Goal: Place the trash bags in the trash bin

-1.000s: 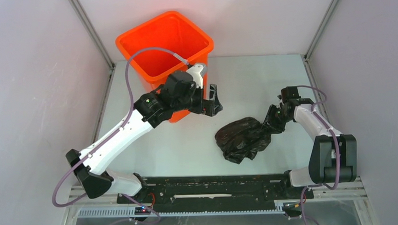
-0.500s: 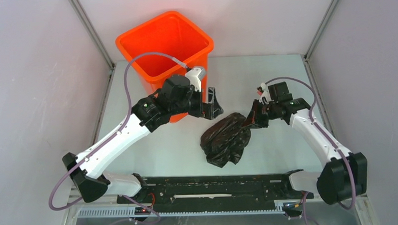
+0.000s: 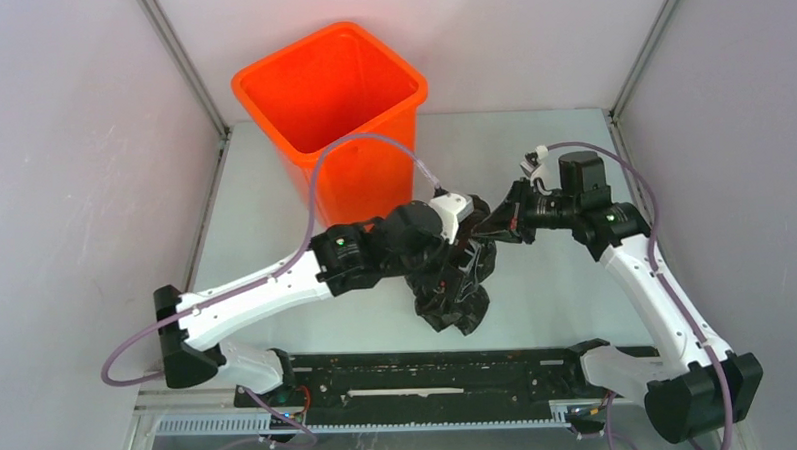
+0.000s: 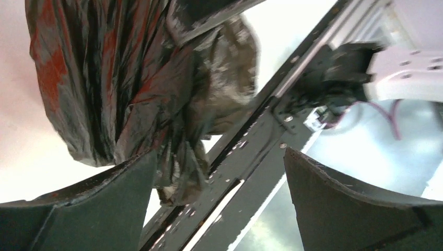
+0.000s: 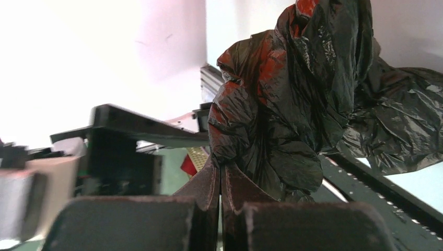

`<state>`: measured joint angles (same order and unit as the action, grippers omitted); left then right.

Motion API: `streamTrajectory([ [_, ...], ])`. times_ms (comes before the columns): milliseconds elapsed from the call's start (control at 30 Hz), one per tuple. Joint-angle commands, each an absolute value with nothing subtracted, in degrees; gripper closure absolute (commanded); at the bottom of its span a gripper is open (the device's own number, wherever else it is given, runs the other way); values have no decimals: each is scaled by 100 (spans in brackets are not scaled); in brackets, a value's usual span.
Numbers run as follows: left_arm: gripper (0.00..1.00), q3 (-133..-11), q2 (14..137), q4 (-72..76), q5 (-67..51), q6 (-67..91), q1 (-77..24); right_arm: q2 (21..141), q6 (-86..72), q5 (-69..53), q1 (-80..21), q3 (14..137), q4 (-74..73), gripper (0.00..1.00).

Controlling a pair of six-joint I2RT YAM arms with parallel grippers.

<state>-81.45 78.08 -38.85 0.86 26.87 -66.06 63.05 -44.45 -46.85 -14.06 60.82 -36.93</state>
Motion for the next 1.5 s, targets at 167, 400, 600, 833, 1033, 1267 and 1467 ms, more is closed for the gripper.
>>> streamTrajectory([
  [167,22,-8668,8338,-4686,1381,2755,-6759,5791,-5294,-5123,-1424,6618,-3405,100],
  [400,73,-9244,8392,-5039,1778,2448,-6738,5862,-4514,-4763,-1361,7195,-4190,100],
  [600,99,-9306,7855,-4898,1405,2456,-6348,6466,-2749,-3647,-1190,8327,-5865,100],
  [833,100,-8705,7254,-3675,-542,2966,-5179,7111,-1612,-2087,-1411,9652,-6966,67],
  [1033,100,-8728,7259,-2970,-1461,3757,-4457,6694,-1627,-2083,-1468,9293,-7022,32],
  [1267,100,-8425,7214,-2305,-1849,5125,-4227,5600,-1710,-2846,-1494,8003,-6381,20],
  [1467,100,-7738,6851,-1390,-1989,6195,-4203,4895,-1881,-3606,-1531,6986,-5353,10],
])
